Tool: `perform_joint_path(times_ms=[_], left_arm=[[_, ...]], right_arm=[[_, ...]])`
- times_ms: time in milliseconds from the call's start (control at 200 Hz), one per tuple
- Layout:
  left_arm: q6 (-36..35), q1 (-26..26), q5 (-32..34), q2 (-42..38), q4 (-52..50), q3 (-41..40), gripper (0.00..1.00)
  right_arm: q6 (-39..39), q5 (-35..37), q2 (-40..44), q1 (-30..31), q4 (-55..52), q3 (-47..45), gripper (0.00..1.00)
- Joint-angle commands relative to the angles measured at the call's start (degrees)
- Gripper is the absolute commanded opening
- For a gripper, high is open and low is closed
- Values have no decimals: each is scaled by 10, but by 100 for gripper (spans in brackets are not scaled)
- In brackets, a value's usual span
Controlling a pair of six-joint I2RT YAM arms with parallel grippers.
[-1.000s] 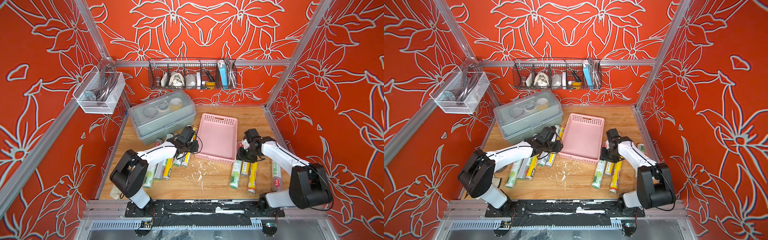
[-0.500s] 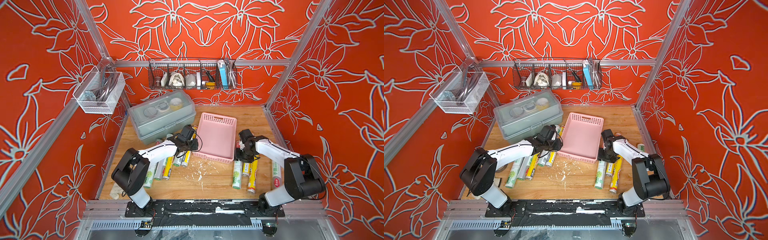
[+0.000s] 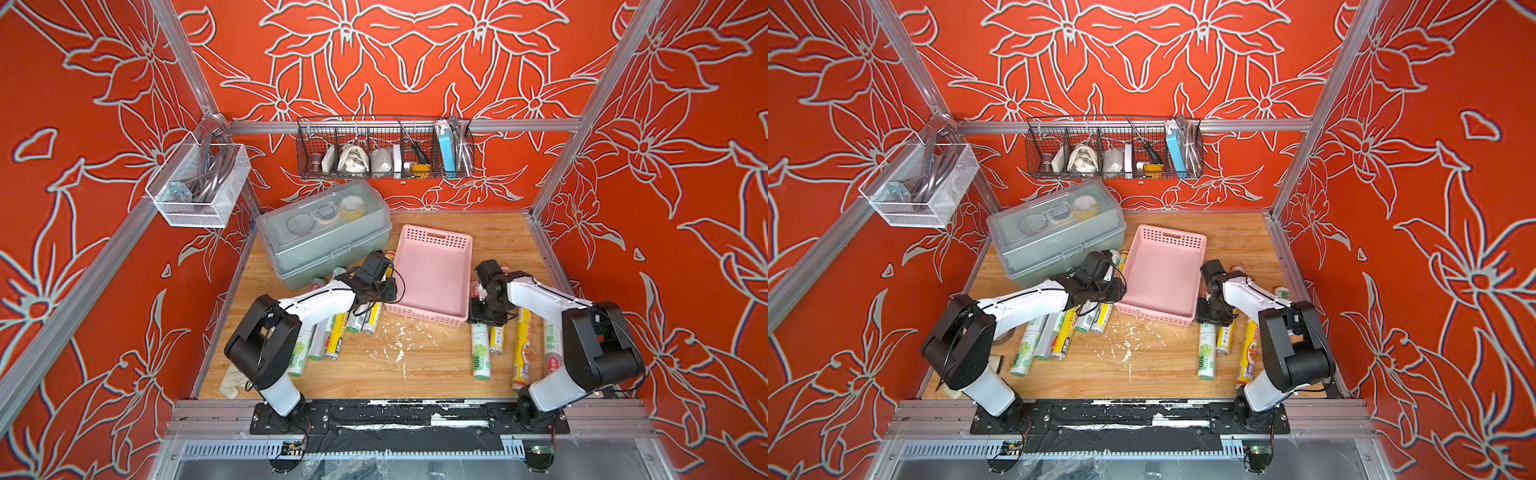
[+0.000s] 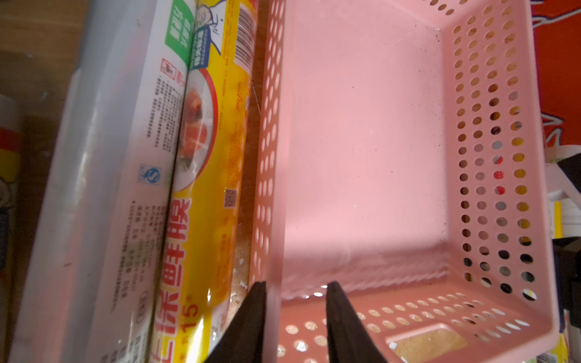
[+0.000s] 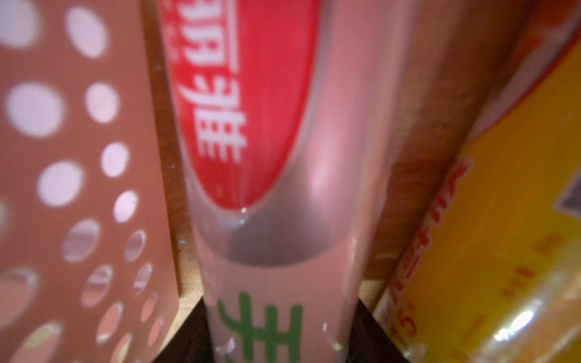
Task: Put the plastic wrap into the basket
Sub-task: Pick up the plastic wrap from the center of the board, then move the basket to the center of the board, then place the plastic wrap in the basket.
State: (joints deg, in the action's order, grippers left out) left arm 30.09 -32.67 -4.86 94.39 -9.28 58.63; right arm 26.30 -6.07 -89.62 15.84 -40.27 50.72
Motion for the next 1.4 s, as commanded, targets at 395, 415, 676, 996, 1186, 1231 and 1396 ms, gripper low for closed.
perform_joint_path(times_ms=[395, 415, 676, 996, 1186, 1231, 1396], left_arm=[[5, 5, -8, -1, 4, 11, 34], [5, 6, -8, 0, 5, 13, 34], [12, 6, -17, 6, 11, 12, 29], [20, -12, -11, 9, 16, -11, 20], [22, -13, -9, 3, 12, -25, 11], [22, -13, -9, -1, 11, -29, 11], [24, -16, -9, -22, 12, -50, 3]], right_arm=[[-23, 53, 92, -5, -124, 65, 46], [-23, 55, 97, -6, -130, 69, 46], [-26, 62, 150, -11, -202, 141, 45], [-9, 1, 102, 4, -213, 291, 43], [19, -22, 24, 14, -164, 351, 43], [26, -28, 2, 14, -155, 364, 43], [35, -30, -80, 24, -152, 425, 43]])
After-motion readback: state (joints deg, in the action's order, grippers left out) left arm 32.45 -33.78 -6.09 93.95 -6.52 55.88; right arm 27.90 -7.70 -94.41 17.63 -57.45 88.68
